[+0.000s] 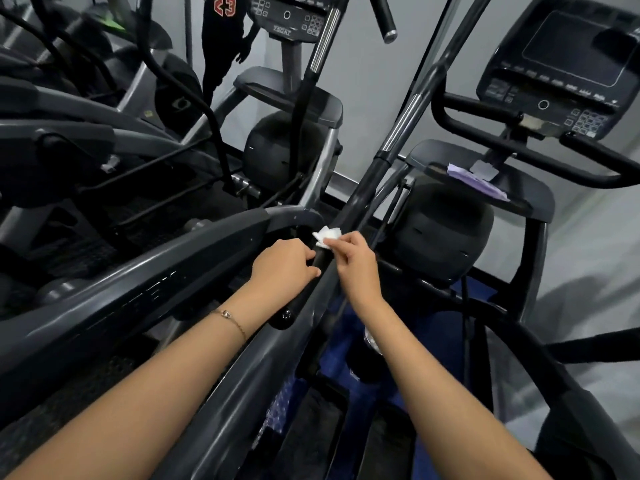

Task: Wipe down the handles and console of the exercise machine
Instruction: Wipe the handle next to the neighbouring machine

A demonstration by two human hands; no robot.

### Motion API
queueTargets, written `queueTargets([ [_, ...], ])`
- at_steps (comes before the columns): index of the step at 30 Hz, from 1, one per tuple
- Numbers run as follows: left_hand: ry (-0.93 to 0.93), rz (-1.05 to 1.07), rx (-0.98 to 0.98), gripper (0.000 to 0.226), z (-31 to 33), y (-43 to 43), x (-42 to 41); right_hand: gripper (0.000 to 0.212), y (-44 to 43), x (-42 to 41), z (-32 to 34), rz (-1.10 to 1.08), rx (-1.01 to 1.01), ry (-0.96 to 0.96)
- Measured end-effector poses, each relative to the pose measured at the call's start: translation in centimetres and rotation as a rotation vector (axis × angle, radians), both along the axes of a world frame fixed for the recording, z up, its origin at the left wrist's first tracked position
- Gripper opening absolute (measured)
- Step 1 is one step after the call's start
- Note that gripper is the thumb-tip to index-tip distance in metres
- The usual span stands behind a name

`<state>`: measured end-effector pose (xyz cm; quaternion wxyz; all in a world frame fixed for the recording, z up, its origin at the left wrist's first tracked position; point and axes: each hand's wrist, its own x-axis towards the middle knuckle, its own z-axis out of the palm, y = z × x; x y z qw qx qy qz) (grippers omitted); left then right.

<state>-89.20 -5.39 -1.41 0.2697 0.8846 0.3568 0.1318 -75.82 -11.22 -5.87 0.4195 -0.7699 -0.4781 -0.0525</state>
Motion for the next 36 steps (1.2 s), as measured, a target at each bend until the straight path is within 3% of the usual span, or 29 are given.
queueTargets([
  [5,0.030,0.058,0.038,0.032,-0.1,0.2,2.4,0.021,-0.7,2.0,0.0,0.146,-0.016,-0.076],
  [10,0.059,0.114,0.039,0.029,0.6,0.7,5.1,0.022,1.7,5.6,0.5,0.064,-0.032,0.034],
  [16,0.083,0.141,0.041,0.027,1.0,1.6,6.3,0.016,0.8,6.5,-0.6,0.185,0.045,0.126],
  [18,0.098,0.151,0.062,0.031,1.0,1.5,6.5,0.016,1.8,7.8,-0.2,0.137,0.051,0.268],
  [22,0.128,0.144,0.067,0.043,1.2,1.1,6.6,0.018,2.4,6.5,-2.2,0.031,0.266,0.830],
  [28,0.144,0.085,0.057,0.040,1.3,1.9,7.1,0.016,0.8,4.1,-3.8,0.161,0.339,1.523],
  [32,0.170,0.056,0.034,0.041,1.6,2.6,7.5,0.017,2.0,6.0,-2.5,0.064,0.462,1.648],
  [36,0.161,0.038,-0.079,0.041,1.6,3.6,8.3,0.022,-0.2,1.1,-4.1,0.182,0.254,1.702],
])
